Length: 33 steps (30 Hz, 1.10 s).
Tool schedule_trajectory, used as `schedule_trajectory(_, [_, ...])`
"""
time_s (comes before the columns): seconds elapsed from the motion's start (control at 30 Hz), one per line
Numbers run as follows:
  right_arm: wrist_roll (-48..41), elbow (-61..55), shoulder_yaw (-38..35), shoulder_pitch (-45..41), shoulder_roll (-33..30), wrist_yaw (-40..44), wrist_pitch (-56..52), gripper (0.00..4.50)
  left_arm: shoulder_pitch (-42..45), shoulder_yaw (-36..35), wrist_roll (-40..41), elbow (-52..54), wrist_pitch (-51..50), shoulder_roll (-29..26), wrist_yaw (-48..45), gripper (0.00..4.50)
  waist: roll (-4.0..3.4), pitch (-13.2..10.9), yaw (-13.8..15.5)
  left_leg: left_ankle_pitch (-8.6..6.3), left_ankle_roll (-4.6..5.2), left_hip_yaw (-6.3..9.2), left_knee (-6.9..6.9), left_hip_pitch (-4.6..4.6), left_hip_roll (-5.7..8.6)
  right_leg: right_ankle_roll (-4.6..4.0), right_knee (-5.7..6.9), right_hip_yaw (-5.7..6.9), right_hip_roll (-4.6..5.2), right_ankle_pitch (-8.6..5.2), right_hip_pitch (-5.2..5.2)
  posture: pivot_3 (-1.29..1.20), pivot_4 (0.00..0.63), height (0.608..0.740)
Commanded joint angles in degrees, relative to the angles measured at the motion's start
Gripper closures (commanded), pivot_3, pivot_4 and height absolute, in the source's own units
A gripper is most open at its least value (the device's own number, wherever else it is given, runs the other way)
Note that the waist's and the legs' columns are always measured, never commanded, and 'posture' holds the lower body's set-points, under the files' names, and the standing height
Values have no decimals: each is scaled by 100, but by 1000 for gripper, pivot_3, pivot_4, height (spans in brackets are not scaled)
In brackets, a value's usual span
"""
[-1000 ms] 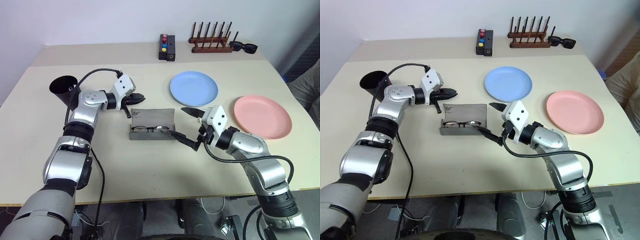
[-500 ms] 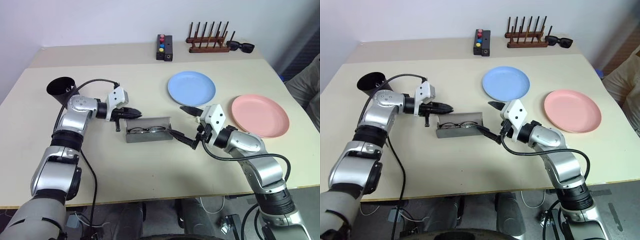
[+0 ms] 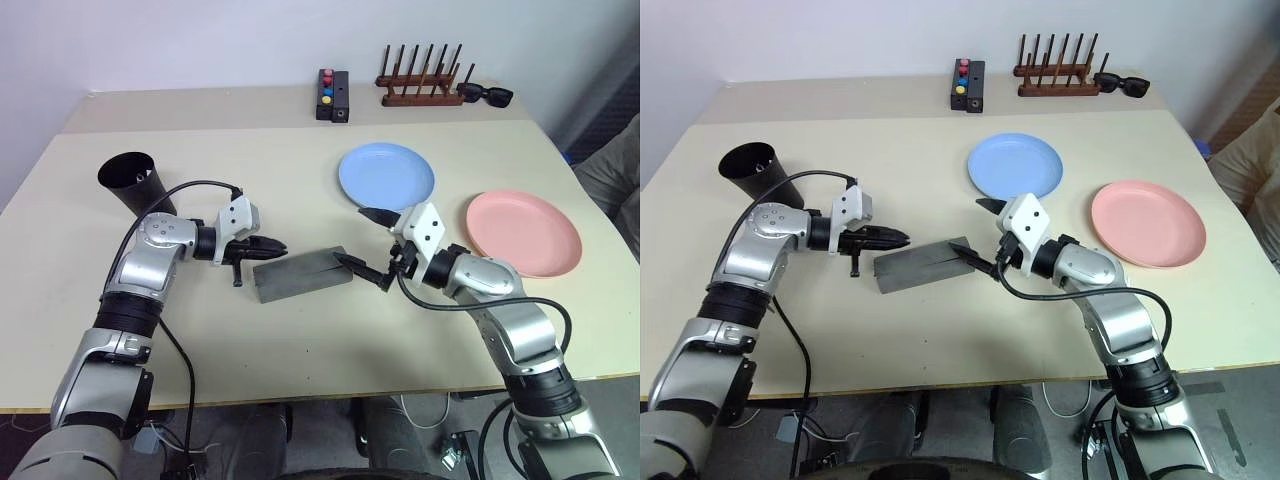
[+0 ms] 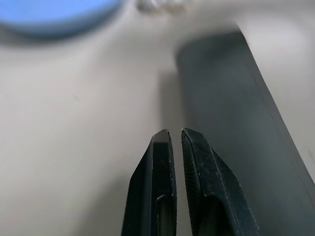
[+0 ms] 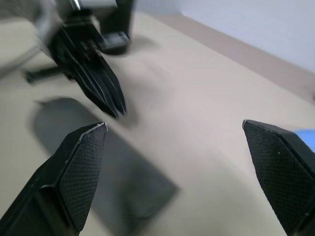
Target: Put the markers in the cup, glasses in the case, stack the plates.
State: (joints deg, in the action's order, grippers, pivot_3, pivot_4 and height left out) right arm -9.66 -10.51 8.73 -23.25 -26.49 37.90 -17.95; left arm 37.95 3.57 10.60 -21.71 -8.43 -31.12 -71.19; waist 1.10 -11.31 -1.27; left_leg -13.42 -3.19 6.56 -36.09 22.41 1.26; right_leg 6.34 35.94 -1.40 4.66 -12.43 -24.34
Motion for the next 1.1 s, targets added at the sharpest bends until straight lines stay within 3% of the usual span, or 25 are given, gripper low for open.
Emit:
schedule_trajectory(0.03, [591,548,93,-446,-34,-318,226,0,-137,-464,449,642,-103,-147,142,4177,0,0,-7,0,0,0,3,-1,0,-1,4,0,0,-1,-1,0,150,739])
schedule_trajectory(0.43, [2244,4087,975,-2255,318,-871,1351,0,-1991,-1081,1384,2934,-935,-431,802,4177,-4,-1,-125,0,-1,-3,9,0,0,-4,3,-5,2,0,-7,0,150,739])
schedule_trajectory(0.53, [2390,4579,1042,-2483,432,-923,1711,854,-2314,-1168,1461,3260,-1084,-395,1117,4240,-4,-1,-129,0,-1,-2,10,-2,0,-5,4,-5,1,1,-7,0,150,739])
schedule_trajectory(0.77, [2749,5004,1138,-2658,537,-1038,2163,4457,-2682,-1191,1648,3693,-1297,-338,1588,4240,-6,-2,-125,0,-1,-2,10,-2,0,-6,5,-5,1,0,-7,0,150,739])
schedule_trajectory(0.93, [2853,4801,1063,-2609,512,-1157,2268,4490,-2696,-1100,1720,3761,-1274,-313,1738,4240,-6,-2,-129,0,-1,-2,11,-2,0,-6,4,-5,1,0,-7,0,150,739])
schedule_trajectory(1.1, [2933,3473,800,-2336,142,-1145,2103,4490,-2467,-890,1921,3858,-1354,-12,1808,4240,-11,-5,-116,0,-1,-2,11,0,0,-5,4,-5,1,1,-8,0,150,739])
